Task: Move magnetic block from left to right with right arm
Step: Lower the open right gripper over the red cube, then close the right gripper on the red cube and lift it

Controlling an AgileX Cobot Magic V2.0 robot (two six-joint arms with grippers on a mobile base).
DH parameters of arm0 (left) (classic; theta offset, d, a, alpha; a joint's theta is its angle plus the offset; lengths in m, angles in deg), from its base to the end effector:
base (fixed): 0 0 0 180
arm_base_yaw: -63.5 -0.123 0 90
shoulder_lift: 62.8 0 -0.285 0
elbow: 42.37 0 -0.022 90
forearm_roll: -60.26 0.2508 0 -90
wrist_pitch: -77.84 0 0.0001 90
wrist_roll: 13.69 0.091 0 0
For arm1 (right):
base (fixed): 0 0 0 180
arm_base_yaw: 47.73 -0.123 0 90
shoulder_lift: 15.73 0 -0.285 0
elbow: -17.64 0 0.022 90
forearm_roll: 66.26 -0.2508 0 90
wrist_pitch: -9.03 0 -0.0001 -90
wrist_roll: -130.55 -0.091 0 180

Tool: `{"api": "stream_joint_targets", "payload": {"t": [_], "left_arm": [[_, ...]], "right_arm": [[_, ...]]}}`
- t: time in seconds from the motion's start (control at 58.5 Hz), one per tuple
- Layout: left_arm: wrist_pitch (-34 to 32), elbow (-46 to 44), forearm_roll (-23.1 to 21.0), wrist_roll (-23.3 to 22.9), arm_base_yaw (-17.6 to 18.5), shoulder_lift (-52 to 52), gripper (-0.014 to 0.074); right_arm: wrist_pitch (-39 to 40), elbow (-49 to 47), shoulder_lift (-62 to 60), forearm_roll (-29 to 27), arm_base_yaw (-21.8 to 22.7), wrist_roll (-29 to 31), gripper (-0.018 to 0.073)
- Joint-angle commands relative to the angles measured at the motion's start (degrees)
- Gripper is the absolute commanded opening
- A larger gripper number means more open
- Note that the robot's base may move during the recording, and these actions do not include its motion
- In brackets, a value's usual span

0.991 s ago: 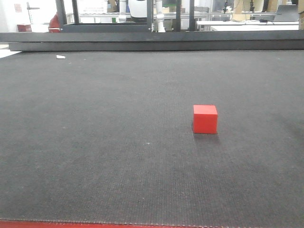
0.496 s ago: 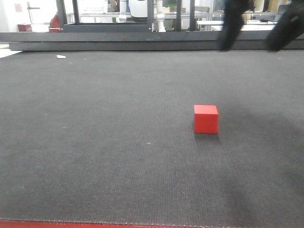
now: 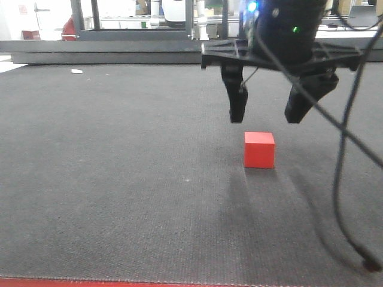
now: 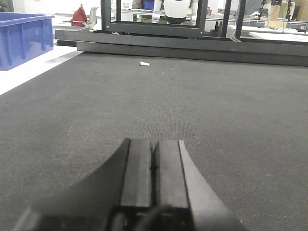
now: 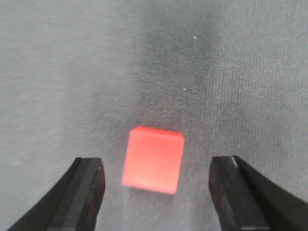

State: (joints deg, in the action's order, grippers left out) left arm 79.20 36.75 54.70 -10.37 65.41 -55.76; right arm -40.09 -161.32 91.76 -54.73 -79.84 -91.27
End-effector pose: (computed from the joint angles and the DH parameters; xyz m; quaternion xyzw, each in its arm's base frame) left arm 0.0568 -0.0021 0.2005 -0.0012 0.6916 -0.0269 0.7218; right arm 0.3168 0.1826 0.2531 0.0330 0.9768 0.0462 0.2065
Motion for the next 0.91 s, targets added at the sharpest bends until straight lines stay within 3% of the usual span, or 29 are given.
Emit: {"api": "stream_joint_targets", "payload": {"t": [0.0,0.342,0.632,0.786,0.889], "left_arm": [[-4.6,0.5,-0.3,-0.3,0.4,-0.7,-0.0126],[-4.6,0.5,-0.3,-0.3,0.4,-0.7,-0.0126],[-4.6,0.5,-0.3,-0.3,0.4,-0.7,-0.0126],[-4.6,0.5,-0.3,-0.3,0.4,-0.7,-0.0126],[-4.6,0.5,-0.3,-0.3,0.4,-0.7,-0.0126]], "right_arm": [[0.5,-2.9,-0.9,1.9,0.0,-0.1,0.0559],[0.9,-3.2,3.9,1.5,0.0,-0.1,0.0552],[1.6,-3.2,4.3,1.5,0.5,0.0,0.0234],[2.1,-3.2,3.2,1.0,1.5,1.6,0.0224],[2.4,-3.2,0.8,0.0,3.8,5.9,0.0224]]}}
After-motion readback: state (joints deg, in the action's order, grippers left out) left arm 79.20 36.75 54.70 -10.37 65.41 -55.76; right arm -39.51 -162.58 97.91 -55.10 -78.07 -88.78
